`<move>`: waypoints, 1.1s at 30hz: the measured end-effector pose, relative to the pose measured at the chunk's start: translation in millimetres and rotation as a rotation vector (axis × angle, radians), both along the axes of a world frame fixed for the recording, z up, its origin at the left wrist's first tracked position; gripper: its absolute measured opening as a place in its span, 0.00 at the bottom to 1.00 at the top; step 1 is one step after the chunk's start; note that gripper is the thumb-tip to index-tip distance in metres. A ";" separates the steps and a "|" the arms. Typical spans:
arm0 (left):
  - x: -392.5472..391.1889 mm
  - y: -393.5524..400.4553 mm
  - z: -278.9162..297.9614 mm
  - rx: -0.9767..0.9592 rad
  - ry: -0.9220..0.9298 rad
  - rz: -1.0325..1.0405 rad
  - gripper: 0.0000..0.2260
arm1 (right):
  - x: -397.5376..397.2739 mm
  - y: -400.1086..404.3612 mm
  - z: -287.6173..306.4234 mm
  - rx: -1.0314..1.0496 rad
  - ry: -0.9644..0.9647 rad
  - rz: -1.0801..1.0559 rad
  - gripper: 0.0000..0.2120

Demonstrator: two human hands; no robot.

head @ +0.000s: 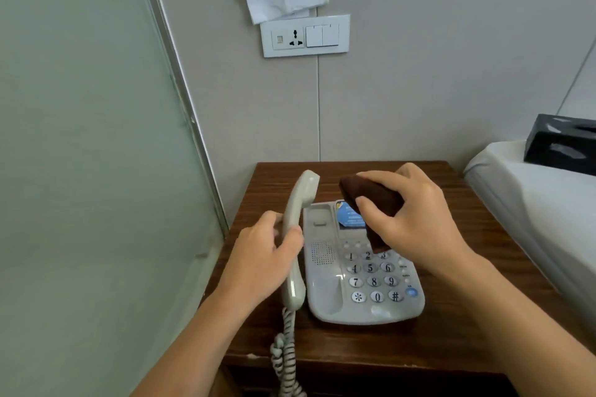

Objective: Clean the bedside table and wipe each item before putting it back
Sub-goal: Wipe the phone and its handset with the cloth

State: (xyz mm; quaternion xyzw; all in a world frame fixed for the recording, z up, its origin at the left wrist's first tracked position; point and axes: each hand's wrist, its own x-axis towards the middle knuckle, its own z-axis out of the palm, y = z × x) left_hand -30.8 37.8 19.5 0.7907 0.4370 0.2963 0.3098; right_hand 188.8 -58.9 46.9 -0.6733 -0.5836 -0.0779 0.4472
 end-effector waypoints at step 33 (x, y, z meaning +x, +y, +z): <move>5.4 -27.5 -7.6 -0.185 -0.231 -0.176 0.13 | -18.5 38.8 0.3 0.119 -0.155 0.055 0.19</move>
